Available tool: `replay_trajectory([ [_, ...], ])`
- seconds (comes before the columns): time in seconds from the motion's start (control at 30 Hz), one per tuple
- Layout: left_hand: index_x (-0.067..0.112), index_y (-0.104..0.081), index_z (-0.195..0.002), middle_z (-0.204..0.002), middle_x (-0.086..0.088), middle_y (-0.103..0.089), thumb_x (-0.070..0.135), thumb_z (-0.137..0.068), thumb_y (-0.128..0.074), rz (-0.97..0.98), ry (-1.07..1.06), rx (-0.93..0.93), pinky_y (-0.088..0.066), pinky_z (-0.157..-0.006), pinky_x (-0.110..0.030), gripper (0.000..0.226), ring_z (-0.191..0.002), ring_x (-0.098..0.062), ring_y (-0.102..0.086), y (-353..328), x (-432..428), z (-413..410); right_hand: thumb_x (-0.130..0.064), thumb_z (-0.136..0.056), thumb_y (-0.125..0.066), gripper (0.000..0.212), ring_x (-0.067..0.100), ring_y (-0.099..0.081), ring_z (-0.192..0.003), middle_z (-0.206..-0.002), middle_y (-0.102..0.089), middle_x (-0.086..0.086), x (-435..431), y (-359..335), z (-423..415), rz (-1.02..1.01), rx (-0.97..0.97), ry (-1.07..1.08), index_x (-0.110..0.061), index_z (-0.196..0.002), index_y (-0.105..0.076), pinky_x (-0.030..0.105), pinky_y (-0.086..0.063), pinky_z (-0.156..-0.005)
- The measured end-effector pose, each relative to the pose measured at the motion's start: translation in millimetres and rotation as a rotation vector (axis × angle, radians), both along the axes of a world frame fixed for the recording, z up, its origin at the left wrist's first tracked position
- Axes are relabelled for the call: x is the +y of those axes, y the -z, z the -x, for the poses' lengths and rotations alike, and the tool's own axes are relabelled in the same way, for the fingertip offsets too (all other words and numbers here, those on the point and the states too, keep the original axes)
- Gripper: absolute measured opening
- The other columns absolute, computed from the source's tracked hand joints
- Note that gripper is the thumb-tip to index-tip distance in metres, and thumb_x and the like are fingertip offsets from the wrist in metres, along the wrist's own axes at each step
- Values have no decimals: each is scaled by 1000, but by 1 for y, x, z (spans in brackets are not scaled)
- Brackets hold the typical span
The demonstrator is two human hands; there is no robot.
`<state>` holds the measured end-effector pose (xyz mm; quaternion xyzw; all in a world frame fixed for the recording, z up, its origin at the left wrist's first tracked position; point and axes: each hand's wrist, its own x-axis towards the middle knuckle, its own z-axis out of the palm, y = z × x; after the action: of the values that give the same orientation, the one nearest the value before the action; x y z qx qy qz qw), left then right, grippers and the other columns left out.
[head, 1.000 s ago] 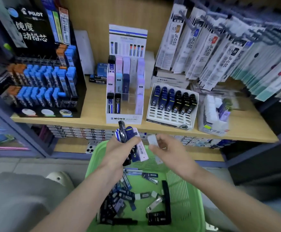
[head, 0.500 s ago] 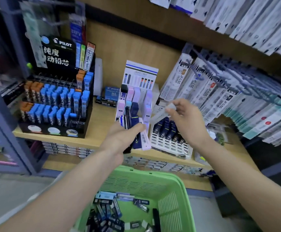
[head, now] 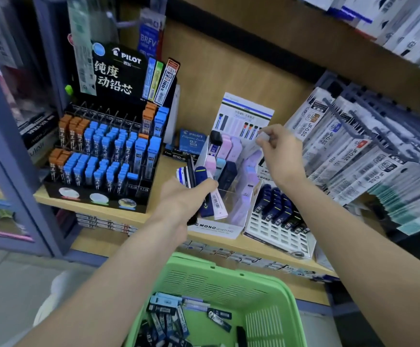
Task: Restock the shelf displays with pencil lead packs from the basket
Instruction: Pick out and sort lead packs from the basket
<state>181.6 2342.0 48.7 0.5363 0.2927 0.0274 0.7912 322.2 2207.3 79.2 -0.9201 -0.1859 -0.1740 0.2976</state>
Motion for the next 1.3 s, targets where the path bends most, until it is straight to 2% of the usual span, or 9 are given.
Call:
replay_trajectory([
  [0.2, 18, -59, -77, -67, -3, -63, 16, -80, -72, 5, 5, -4, -34, -32, -11, 14, -47, -11, -55, -3, 4, -6, -15, -89, -62, 15, 16, -55, -87, -94, -60, 3, -1, 6, -14, 181, 72, -52, -12, -104, -59, 27, -43, -74],
  [0.37, 16, -60, -80, -63, -3, -61, 14, -80, -72, 15, 3, -1, -33, -30, -11, 13, -30, -1, -50, -5, 5, -8, -13, -86, -65, 11, 22, -53, -96, -97, -62, 5, 5, 9, -27, 241, -15, -79, -9, -96, -63, 32, -44, -80],
  [0.5, 16, -59, -77, -53, 0, -60, 14, -80, -73, 26, -2, -2, -32, -30, -11, 14, -29, -2, -49, -7, 7, -9, -7, -86, -62, 9, 19, -54, -88, -90, -61, 1, 10, 5, -36, 288, 20, -91, -10, -94, -62, 35, -47, -77],
  [0.67, 15, -60, -81, -45, 5, -60, 15, -81, -73, 51, -1, -17, -32, -29, -11, 13, -29, 0, -50, -9, 13, -8, -8, -82, -69, 10, 6, -49, -71, -81, -58, 0, 8, -11, -40, 310, 218, -196, -12, -87, -61, 5, -38, -59],
  [0.77, 18, -60, -79, -41, 9, -58, 18, -79, -74, 23, -2, -16, -33, -31, -10, 14, -31, 1, -50, -7, 16, -10, -11, -81, -72, 12, 2, -47, -69, -79, -57, -2, 6, -19, -41, 370, 225, -217, -8, -89, -63, -1, -35, -57],
  [0.97, 20, -59, -77, -43, 9, -59, 20, -79, -74, 22, 6, -8, -33, -32, -9, 15, -31, 1, -49, -6, 18, -12, -15, -83, -70, 8, 13, -55, -82, -88, -64, 3, 5, -11, -47, 358, 228, -249, -14, -85, -63, 4, -38, -64],
  [1.13, 20, -58, -74, -41, 9, -58, 19, -79, -74, 26, 17, -2, -32, -30, -9, 17, -30, 1, -48, -8, 17, -13, -9, -86, -66, 2, -5, -53, -65, -71, -62, -6, 4, -1, -40, 374, 139, -264, -8, -86, -64, 3, -40, -62],
  [1.23, 20, -58, -75, -40, 10, -57, 19, -80, -74, 25, 29, 1, -32, -30, -9, 16, -29, 1, -49, -7, 16, -14, -5, -87, -63, 5, -5, -54, -66, -76, -58, -6, 3, 7, -36, 345, 25, -256, -10, -90, -62, 12, -46, -70],
  [1.3, 20, -58, -76, -40, 9, -58, 19, -80, -74, 22, 34, 1, -32, -30, -10, 16, -30, 1, -49, -7, 16, -14, -4, -84, -65, 8, 6, -54, -74, -88, -51, -3, 1, 13, -36, 329, -56, -231, -8, -89, -61, 24, -49, -76],
])
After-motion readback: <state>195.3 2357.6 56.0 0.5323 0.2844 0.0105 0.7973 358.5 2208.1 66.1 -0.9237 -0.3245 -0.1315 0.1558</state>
